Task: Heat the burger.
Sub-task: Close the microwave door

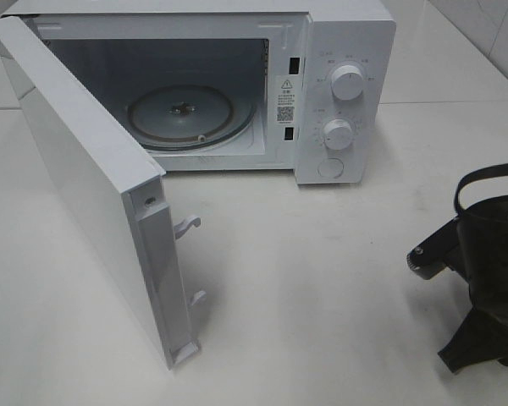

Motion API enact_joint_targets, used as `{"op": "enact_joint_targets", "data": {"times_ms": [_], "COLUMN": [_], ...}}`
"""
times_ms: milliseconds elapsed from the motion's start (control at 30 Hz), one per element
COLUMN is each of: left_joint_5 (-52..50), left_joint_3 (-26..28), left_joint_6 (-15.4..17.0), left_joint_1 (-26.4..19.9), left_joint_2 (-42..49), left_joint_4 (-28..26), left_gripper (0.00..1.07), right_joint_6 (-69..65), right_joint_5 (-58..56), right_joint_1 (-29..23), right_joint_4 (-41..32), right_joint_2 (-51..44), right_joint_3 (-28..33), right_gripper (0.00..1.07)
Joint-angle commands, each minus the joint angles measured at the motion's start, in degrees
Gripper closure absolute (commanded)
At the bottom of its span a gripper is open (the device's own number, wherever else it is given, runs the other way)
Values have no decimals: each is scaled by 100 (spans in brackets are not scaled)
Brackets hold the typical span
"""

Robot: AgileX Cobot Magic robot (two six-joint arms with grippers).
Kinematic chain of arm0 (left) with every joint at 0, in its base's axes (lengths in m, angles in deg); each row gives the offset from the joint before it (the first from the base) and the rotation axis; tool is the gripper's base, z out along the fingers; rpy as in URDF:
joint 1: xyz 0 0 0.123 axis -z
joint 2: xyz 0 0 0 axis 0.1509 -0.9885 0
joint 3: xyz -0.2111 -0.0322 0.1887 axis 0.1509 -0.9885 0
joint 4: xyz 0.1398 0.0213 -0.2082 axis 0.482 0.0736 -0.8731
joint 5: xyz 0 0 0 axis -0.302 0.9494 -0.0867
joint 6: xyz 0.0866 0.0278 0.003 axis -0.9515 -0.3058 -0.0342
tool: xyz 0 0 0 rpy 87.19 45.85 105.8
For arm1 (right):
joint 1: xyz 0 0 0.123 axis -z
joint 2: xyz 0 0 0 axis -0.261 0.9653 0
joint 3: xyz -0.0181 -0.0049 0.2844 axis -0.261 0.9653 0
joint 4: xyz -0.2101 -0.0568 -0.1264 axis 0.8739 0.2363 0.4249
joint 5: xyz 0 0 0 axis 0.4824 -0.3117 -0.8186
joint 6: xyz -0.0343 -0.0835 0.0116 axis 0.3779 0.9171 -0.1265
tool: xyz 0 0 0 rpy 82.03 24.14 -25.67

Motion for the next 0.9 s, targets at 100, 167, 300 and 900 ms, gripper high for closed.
{"op": "enact_joint_targets", "data": {"times_ms": [100, 167, 300, 900], "left_joint_5": [-57, -57, -57, -57], "left_joint_3": [-17, -17, -17, -17], "left_joint_6": [46, 46, 46, 46], "left_joint_1": [-11, -11, -11, -11], "left_joint_2": [29, 29, 29, 29], "left_joint_4": [-6, -6, -6, -6], "left_gripper": [10, 10, 10, 10], "right_joint_6": [516, 596, 991, 3461], "right_joint_5": [-34, -34, -57, -447], "right_joint_1": [17, 17, 17, 17], "right_joint_4": [-395, -458, -751, -3054], "right_joint_2": [-842, -1008, -1811, -4171], "right_joint_3": [-6, -6, -6, -533], "right_gripper": [54, 51, 37, 32]}}
